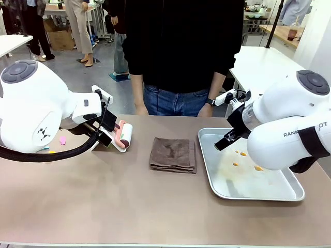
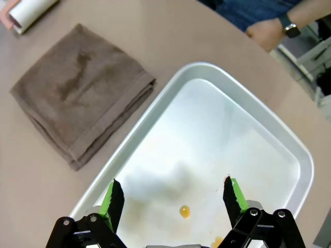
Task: Clean the surface of the table.
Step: Hold the Lint Roller with your left hand and the towel with your right hand.
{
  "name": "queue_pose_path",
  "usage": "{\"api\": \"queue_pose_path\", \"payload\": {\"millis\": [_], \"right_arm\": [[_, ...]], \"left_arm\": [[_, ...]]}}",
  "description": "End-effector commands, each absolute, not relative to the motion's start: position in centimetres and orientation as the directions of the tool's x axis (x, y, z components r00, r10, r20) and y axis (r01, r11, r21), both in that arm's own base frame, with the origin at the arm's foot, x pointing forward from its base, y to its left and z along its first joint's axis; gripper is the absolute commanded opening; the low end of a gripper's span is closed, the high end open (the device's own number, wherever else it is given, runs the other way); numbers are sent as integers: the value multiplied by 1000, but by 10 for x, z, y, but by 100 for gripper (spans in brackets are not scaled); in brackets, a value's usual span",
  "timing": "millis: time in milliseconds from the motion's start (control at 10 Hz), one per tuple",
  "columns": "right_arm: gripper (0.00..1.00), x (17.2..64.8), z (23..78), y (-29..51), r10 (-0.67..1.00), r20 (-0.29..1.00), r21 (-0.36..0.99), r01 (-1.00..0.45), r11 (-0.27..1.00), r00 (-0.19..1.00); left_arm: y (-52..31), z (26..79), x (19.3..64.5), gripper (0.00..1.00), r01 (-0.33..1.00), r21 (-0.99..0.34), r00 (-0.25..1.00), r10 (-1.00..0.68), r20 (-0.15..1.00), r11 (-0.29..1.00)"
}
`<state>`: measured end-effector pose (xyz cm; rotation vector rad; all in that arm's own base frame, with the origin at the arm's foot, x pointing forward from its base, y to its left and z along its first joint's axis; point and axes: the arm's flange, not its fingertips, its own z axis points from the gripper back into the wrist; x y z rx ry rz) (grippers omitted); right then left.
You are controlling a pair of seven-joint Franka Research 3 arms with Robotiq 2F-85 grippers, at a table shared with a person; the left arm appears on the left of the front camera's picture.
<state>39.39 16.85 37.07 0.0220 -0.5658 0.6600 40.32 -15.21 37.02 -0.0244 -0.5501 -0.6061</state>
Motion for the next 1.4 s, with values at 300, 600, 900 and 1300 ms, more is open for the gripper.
{"api": "queue_pose_path", "payload": {"millis": [300, 600, 900, 1300], "right_arm": [[100, 382, 406, 138, 508, 568, -62, -581, 811, 648], [100, 350, 459, 93, 541, 526, 115, -685, 719, 656], [100, 330, 499, 24, 251, 492, 355, -455, 817, 834], [100, 314, 507, -111, -182, 400, 738, -198, 645, 898]], "left_arm": [[-108, 406, 385, 100, 607, 32, 650, -519, 556, 794], [-37, 453, 358, 100, 577, -51, 718, -476, 508, 815], [52, 475, 365, 100, 513, -350, 765, -233, 601, 784], [178, 450, 381, 100, 412, -821, 828, 214, 518, 396]]}}
